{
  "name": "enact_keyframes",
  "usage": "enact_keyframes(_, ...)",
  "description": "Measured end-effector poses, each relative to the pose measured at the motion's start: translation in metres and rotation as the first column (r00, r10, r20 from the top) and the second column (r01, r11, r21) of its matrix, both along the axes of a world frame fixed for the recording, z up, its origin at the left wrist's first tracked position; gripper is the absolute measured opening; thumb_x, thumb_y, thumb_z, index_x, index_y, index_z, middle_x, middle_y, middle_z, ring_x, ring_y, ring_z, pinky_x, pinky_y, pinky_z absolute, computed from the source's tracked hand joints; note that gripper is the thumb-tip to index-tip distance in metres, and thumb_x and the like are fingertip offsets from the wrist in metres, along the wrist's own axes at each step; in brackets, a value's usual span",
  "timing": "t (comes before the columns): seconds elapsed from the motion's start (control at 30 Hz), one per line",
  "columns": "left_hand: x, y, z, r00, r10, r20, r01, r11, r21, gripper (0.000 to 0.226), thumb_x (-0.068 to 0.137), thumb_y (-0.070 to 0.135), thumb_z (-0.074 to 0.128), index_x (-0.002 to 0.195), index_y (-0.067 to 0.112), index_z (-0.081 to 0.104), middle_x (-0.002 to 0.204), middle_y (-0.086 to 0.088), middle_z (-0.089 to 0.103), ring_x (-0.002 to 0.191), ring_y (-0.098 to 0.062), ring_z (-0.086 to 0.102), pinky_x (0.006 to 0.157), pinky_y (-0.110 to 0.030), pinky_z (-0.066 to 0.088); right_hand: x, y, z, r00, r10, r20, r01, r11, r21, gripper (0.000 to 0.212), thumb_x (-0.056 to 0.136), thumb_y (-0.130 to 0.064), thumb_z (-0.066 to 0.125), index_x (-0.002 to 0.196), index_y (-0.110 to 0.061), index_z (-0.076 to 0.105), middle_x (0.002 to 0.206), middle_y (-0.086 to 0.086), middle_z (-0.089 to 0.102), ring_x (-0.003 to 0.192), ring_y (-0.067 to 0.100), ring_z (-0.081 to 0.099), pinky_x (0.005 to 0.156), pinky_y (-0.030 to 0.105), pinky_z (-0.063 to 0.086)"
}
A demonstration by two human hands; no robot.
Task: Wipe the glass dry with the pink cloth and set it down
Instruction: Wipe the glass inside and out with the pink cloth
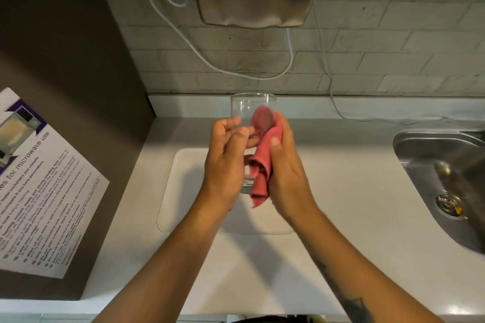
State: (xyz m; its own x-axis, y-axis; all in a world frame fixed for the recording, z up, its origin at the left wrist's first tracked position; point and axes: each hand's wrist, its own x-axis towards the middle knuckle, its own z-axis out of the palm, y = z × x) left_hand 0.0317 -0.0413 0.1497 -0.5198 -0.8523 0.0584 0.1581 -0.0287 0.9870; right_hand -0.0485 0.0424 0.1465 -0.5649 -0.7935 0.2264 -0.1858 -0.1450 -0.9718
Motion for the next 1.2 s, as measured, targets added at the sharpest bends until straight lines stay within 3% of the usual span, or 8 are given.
enact_keyframes(0.07, -0.003, 0.003, 0.0, 1.0, -0.018, -0.006, 0.018, 1.0, 0.025, 0.035, 0.086, 0.049, 0.06, 0.115, 0.03, 0.058, 0.096, 0.02, 0.079, 0.089, -0.002, 0.078, 0.066, -0.019, 0.061, -0.012, -0.01, 0.012, 0.998, -0.058, 0.007, 0.058, 0.998, 0.012, 0.054, 0.11, -0.041, 0.032, 0.164, -0.037, 0.034, 0.152, -0.019, 0.06, 0.127, -0.012, 0.065, 0.102, 0.009, 0.05)
enact_keyframes(0.23, -0.005, -0.011, 0.006, 0.999, 0.02, -0.026, -0.018, 0.999, 0.045, 0.031, 0.094, 0.037, 0.052, 0.119, 0.02, 0.058, 0.096, 0.013, 0.081, 0.088, -0.004, 0.079, 0.066, -0.018, 0.06, 0.008, 0.004, -0.002, 1.0, 0.007, -0.025, -0.008, 1.0, -0.016, 0.062, 0.113, -0.031, 0.032, 0.173, -0.023, 0.02, 0.179, -0.007, 0.033, 0.163, 0.003, 0.036, 0.135, 0.034, 0.031)
enact_keyframes(0.4, -0.001, -0.014, 0.003, 1.0, -0.017, -0.019, 0.018, 0.998, 0.06, 0.035, 0.093, 0.039, 0.052, 0.123, 0.022, 0.058, 0.1, 0.01, 0.08, 0.091, -0.004, 0.078, 0.069, -0.021, 0.061, 0.019, 0.011, -0.015, 1.0, -0.006, -0.007, 0.006, 1.0, 0.016, 0.063, 0.113, -0.033, 0.032, 0.173, -0.022, 0.019, 0.178, -0.005, 0.034, 0.164, 0.01, 0.036, 0.134, 0.049, 0.034)
enact_keyframes(0.6, -0.001, -0.007, -0.002, 0.999, -0.036, -0.032, 0.04, 0.994, 0.103, 0.035, 0.093, 0.042, 0.05, 0.12, 0.021, 0.061, 0.106, 0.003, 0.081, 0.104, -0.018, 0.078, 0.07, -0.023, 0.062, -0.007, -0.009, 0.015, 0.999, -0.05, 0.011, 0.05, 0.999, 0.011, 0.058, 0.111, -0.042, 0.032, 0.169, -0.032, 0.032, 0.158, -0.01, 0.059, 0.138, 0.003, 0.064, 0.11, 0.021, 0.054)
enact_keyframes(0.8, -0.005, -0.013, 0.007, 0.999, 0.036, 0.017, -0.037, 0.999, 0.017, 0.044, 0.085, 0.054, 0.058, 0.122, 0.029, 0.058, 0.126, -0.001, 0.072, 0.113, -0.015, 0.072, 0.092, -0.044, 0.062, 0.018, 0.011, -0.011, 1.0, 0.011, 0.008, -0.012, 0.999, 0.042, 0.062, 0.112, -0.043, 0.034, 0.172, -0.036, 0.021, 0.176, -0.01, 0.038, 0.161, 0.018, 0.044, 0.131, 0.055, 0.039)
enact_keyframes(0.9, -0.005, -0.006, 0.004, 0.999, 0.007, 0.052, -0.008, 1.0, 0.014, 0.054, 0.084, 0.062, 0.06, 0.129, 0.033, 0.051, 0.135, -0.004, 0.067, 0.12, -0.025, 0.071, 0.103, -0.054, 0.059, 0.005, 0.001, -0.002, 0.999, -0.031, 0.011, 0.03, 0.998, 0.051, 0.055, 0.11, -0.042, 0.035, 0.165, -0.043, 0.032, 0.165, -0.022, 0.051, 0.153, 0.003, 0.052, 0.13, 0.041, 0.041)
enact_keyframes(1.03, -0.001, -0.004, -0.001, 0.999, -0.034, 0.038, 0.031, 0.997, 0.072, 0.071, 0.075, 0.067, 0.07, 0.134, 0.034, 0.047, 0.137, -0.001, 0.063, 0.122, -0.021, 0.071, 0.098, -0.04, 0.063, -0.01, -0.011, 0.009, 0.998, 0.004, -0.055, 0.0, 0.997, 0.072, 0.051, 0.116, -0.039, 0.034, 0.167, -0.042, 0.031, 0.161, -0.027, 0.049, 0.144, -0.014, 0.052, 0.116, 0.012, 0.046)
enact_keyframes(1.2, 0.001, -0.022, 0.008, 0.998, 0.06, 0.02, -0.063, 0.984, 0.168, 0.044, 0.091, 0.047, 0.073, 0.125, 0.025, 0.058, 0.117, 0.001, 0.069, 0.097, -0.007, 0.077, 0.074, -0.028, 0.063, 0.0, 0.0, -0.005, 0.979, 0.168, -0.118, -0.157, 0.983, 0.094, 0.066, 0.115, -0.041, 0.036, 0.175, -0.032, 0.009, 0.182, -0.021, 0.018, 0.164, -0.009, 0.024, 0.13, 0.012, 0.026)
